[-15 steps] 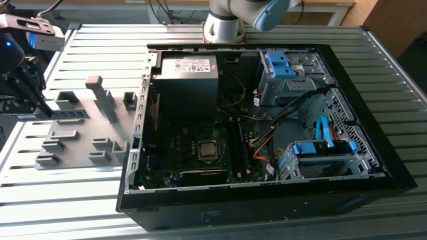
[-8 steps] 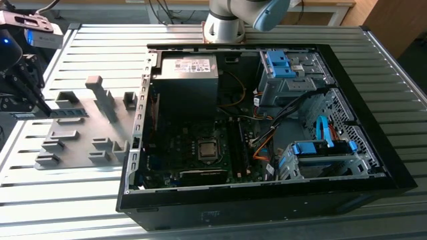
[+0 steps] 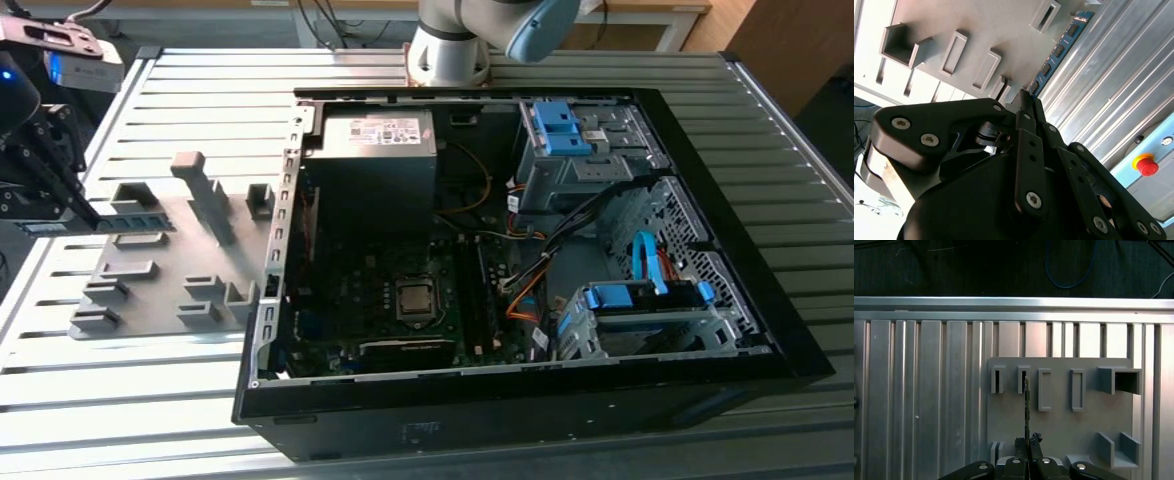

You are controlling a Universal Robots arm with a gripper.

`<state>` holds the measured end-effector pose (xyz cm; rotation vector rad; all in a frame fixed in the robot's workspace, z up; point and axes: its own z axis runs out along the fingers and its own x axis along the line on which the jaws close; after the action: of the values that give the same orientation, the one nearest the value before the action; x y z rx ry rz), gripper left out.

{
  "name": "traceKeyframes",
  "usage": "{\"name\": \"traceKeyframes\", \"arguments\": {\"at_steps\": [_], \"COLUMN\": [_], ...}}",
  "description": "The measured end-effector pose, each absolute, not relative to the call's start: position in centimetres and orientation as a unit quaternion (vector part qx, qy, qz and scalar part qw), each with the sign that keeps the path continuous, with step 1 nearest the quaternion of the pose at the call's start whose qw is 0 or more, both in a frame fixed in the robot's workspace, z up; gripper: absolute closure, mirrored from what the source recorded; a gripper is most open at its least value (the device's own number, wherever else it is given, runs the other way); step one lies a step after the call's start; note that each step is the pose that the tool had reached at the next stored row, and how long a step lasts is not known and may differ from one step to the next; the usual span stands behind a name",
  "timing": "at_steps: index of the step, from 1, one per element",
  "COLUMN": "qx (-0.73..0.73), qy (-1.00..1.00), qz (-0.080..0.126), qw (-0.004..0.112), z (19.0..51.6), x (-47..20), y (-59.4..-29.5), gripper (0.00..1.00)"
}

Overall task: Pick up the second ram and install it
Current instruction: 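Pick up the second ram and move it above second insertion slot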

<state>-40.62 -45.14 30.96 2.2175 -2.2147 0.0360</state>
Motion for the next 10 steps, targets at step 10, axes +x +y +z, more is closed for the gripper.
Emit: {"name": "traceKeyframes", "arguments": {"at_steps": [10], "qx": [0.707], "qy": [-0.707], "qz": [0.012], "qw": [0.004], "z": [31.67], "x": [-40.63], "y": [-45.14], "gripper": [0.86]}}
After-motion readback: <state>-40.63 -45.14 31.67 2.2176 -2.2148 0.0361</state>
